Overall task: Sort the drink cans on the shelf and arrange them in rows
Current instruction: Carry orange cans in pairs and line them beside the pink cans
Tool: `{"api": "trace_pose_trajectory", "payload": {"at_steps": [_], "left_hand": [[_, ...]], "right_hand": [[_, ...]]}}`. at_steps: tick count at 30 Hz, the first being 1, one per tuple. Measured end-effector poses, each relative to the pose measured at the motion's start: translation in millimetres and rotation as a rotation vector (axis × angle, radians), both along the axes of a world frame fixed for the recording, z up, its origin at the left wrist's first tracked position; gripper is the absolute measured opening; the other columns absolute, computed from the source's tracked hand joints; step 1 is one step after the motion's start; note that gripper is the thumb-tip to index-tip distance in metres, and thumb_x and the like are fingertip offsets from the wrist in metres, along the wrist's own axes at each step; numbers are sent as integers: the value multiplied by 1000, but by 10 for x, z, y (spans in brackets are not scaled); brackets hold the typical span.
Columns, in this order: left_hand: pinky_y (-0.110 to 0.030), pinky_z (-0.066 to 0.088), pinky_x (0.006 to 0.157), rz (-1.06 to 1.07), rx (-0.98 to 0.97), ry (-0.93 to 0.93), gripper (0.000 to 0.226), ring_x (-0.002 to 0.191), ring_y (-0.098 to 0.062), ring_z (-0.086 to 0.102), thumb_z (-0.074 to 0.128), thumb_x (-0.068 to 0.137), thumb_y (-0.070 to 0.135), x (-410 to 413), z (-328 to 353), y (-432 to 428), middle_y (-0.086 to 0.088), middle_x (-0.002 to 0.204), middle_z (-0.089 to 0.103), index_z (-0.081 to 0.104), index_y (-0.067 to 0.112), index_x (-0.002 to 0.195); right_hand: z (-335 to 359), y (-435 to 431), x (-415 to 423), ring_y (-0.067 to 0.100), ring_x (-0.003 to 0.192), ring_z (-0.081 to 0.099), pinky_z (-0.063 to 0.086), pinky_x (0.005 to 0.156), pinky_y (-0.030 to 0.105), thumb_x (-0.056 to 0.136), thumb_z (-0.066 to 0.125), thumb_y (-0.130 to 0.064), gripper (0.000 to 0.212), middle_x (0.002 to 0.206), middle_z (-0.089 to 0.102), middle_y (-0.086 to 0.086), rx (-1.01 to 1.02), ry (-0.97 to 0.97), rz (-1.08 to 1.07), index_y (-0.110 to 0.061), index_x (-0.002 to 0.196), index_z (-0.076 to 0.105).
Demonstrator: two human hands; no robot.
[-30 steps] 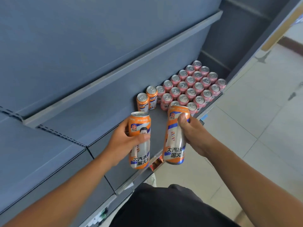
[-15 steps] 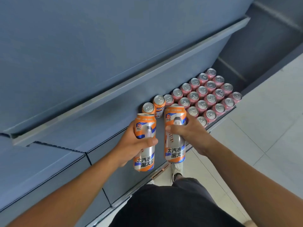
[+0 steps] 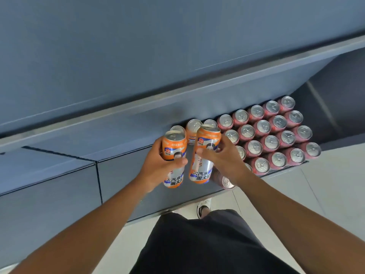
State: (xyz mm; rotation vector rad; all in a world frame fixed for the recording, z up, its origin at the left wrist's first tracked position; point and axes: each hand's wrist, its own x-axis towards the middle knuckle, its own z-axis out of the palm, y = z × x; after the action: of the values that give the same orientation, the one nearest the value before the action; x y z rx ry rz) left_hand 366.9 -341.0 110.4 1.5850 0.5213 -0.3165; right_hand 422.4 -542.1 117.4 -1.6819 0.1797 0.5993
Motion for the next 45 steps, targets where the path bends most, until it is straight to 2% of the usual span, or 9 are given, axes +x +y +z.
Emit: {"api": "trace_pose_trajectory", "payload": {"at_steps": [7, 12, 16, 20, 23, 28, 31, 41, 45], "left_hand": [[-45, 58, 90, 51, 113, -42, 59, 98, -21, 70, 86, 65, 14, 43, -330, -175, -3, 108, 70, 59, 31, 115], [-34, 56, 91, 256, 202, -73, 60, 104, -10, 65, 86, 64, 7, -20, -613, -352, 1, 113, 66, 62, 33, 112], [-20, 50, 86, 253, 258, -48, 65, 102, -1, 64, 88, 66, 9, -3, -733, -413, 19, 105, 69, 59, 38, 116], [-26, 51, 89, 244, 266, 1, 71, 104, -6, 64, 87, 66, 9, 52, -880, -454, 17, 107, 69, 55, 32, 125], [-23, 50, 86, 284, 240, 12, 72, 100, -1, 63, 84, 65, -1, 112, -951, -480, 17, 107, 66, 53, 31, 121], [-40, 51, 98, 313, 257, -28, 81, 118, -20, 56, 82, 56, 1, 144, -1076, -495, 3, 121, 56, 51, 53, 110], [-50, 50, 99, 306, 243, -33, 78, 117, -22, 57, 81, 55, 8, 131, -1186, -504, -2, 122, 56, 47, 53, 109], [-18, 46, 87, 177, 262, -12, 73, 109, -5, 59, 85, 69, 5, 106, -1205, -416, 6, 118, 61, 43, 30, 123], [-27, 45, 97, 85, 333, -24, 73, 115, -7, 55, 86, 72, 16, 57, -1095, -331, 10, 126, 58, 45, 35, 129]], "right_hand": [[-232, -102, 268, -3, 81, 68, 52, 67, 11, 72, 83, -1, 54, 87, 70, -21, -51, -53, 106, -34, 104, 55], [-406, -123, 363, -1, 87, 66, 53, 76, 16, 66, 87, 1, 68, 97, 65, -15, -98, -157, 160, -35, 107, 48], [-511, -84, 433, 5, 93, 66, 53, 79, 18, 66, 88, -8, 65, 98, 65, -14, -150, -203, 253, -35, 109, 49], [-621, -62, 446, -1, 89, 63, 48, 72, 13, 68, 85, -13, 61, 94, 64, -19, -234, -230, 307, -36, 111, 47], [-717, -32, 441, 3, 90, 62, 52, 75, 26, 69, 85, -21, 61, 98, 64, -17, -305, -234, 330, -33, 116, 48], [-901, 53, 379, 5, 104, 47, 46, 84, 29, 75, 81, -20, 67, 126, 52, -3, -445, -307, 362, -22, 132, 46], [-957, 66, 334, 17, 106, 58, 51, 76, 35, 80, 76, -23, 69, 130, 53, -4, -559, -339, 410, -26, 138, 38], [-888, 68, 324, 31, 118, 57, 49, 94, 45, 79, 78, -28, 73, 133, 56, 1, -777, -451, 535, -18, 139, 38], [-793, 36, 334, 26, 119, 55, 50, 93, 44, 77, 78, -31, 73, 135, 52, -3, -762, -528, 580, -20, 137, 39]]}}
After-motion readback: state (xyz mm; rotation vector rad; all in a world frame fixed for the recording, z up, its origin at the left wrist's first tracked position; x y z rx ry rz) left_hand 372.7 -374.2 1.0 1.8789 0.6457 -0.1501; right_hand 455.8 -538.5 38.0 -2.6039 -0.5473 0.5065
